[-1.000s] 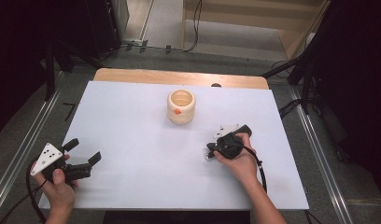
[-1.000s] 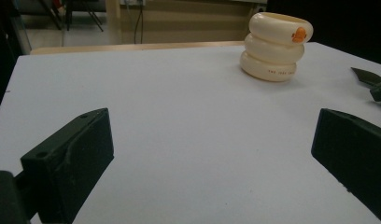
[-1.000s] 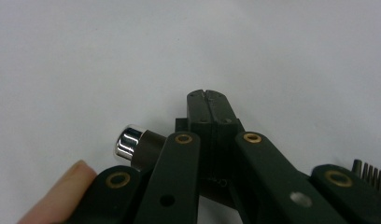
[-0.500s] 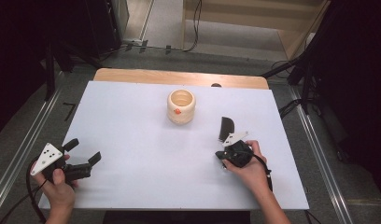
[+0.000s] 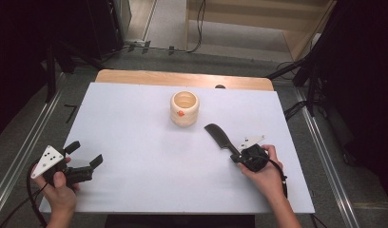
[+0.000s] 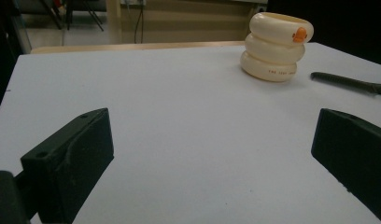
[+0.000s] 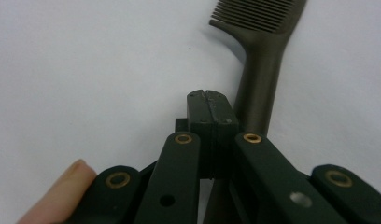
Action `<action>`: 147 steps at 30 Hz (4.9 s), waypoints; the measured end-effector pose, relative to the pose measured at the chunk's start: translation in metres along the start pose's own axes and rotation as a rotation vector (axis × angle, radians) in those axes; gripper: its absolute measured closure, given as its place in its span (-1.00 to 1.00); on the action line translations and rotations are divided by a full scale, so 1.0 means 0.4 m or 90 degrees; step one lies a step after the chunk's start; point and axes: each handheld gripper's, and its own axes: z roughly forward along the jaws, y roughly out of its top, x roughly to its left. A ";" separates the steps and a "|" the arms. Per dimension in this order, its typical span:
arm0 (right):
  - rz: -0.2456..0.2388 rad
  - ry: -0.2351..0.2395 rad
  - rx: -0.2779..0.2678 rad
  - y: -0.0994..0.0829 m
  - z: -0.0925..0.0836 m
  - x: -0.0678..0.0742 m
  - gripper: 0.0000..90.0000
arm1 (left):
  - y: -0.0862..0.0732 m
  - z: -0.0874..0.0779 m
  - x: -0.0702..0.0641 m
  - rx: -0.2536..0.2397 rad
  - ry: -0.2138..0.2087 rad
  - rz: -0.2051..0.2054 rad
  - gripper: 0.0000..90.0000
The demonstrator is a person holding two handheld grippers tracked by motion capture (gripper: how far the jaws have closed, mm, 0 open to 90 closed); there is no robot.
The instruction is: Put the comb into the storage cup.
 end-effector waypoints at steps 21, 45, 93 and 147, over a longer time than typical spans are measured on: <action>0.076 -0.034 0.014 0.086 -0.007 -0.034 0.43 | 0.001 0.003 -0.002 0.004 -0.002 0.003 -1.00; 0.100 -0.016 -0.038 0.054 0.008 -0.050 0.56 | 0.003 -0.003 -0.002 -0.004 -0.004 0.000 -1.00; 0.021 0.019 -0.285 0.078 -0.048 0.027 0.56 | 0.095 0.063 -0.146 -0.026 -0.088 0.047 -1.00; -0.039 0.034 -0.417 0.100 -0.061 0.113 0.56 | 0.217 0.278 -0.371 -0.050 -0.241 0.047 -1.00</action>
